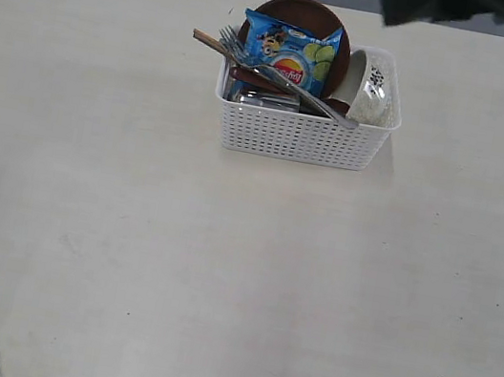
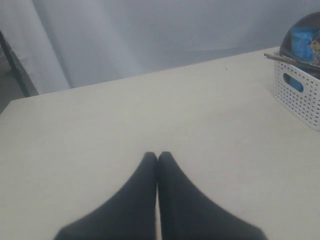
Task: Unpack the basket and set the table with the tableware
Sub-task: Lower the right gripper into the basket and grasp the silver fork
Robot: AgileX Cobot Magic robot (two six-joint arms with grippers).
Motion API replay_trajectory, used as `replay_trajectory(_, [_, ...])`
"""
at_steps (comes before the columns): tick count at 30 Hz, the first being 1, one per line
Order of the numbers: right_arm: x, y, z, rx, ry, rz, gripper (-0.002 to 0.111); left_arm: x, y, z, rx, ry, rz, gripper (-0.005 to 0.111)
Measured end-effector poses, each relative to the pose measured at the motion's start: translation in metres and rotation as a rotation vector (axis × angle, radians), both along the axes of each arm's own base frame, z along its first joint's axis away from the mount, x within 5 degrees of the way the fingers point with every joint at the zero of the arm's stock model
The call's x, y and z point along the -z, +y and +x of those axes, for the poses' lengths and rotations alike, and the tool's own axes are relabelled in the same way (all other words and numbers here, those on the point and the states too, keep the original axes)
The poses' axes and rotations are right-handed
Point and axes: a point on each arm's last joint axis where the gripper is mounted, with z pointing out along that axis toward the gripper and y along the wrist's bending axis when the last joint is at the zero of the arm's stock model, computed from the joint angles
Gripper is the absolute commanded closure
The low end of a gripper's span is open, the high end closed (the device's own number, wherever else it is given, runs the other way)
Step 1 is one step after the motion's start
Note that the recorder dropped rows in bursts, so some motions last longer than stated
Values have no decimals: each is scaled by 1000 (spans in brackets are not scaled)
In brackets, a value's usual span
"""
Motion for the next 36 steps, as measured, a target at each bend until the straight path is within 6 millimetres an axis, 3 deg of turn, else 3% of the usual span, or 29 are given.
replay_trajectory(5, [51,39,34,-86,136,-88,63,0,0,0,0,0,0,107])
replay_trajectory(12, [91,68,70,-148,194,-140,63,0,0,0,0,0,0,107])
replay_trajectory(26, [129,79,103,-168,124,-223,63,0,0,0,0,0,0,107])
replay_trajectory(36, [135,83,113,-160,47,-212,63,0,0,0,0,0,0,107])
